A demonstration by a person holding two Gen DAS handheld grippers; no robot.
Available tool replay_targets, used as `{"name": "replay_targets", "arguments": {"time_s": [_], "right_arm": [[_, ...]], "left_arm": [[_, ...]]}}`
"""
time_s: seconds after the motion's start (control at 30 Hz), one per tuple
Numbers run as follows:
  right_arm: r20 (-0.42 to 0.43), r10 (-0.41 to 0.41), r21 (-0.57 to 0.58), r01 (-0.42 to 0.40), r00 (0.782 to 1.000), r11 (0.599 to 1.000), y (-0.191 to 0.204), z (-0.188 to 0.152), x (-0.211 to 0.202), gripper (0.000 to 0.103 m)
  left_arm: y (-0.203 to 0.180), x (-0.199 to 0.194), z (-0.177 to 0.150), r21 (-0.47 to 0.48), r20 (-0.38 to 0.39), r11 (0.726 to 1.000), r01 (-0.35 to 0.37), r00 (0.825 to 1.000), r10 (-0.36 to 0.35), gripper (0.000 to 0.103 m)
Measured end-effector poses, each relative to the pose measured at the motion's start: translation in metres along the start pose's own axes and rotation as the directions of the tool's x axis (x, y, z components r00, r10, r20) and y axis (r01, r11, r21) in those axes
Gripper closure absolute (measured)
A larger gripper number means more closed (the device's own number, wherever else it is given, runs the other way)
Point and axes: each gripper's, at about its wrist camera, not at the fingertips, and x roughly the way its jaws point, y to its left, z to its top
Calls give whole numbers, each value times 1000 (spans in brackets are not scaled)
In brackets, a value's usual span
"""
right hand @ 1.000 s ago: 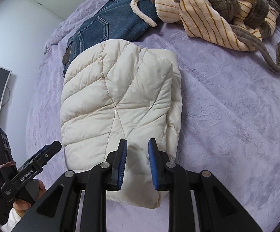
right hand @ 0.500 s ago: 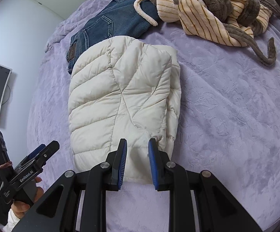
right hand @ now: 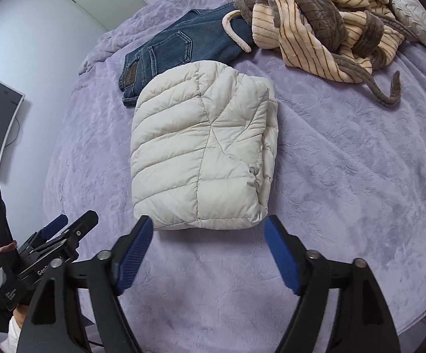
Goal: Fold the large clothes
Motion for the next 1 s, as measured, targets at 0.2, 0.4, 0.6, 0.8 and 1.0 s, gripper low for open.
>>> {"name": "replay_targets", "arguments": {"time_s": [0.2,0.4,0.6,0.8,1.0], "right_arm": [[51,-78,-27,79,996,996,15,-12,-26,15],[123,-102,-25,105,987,994,26,-26,-50,0],[103,-122,-65,129,987,989,38,-36,-62,0],[123,-146,-92,158,982,983,49,-47,-75,0],[134,-163,-97,176,978,980,53,-51,-79,0]], "left_arm": [[-4,-25,-13,-2,-18,1000,23,1000,-23,1],[-5,-50,-27,-18,-19,1000,5,1000,-5,1],[-3,-72,-36,-34,-12,999,5,1000,-5,1],[-6,-95,-39,-21,16,1000,-11,1000,11,1],[-5,-105,-36,-21,30,1000,-16,999,17,1]]}}
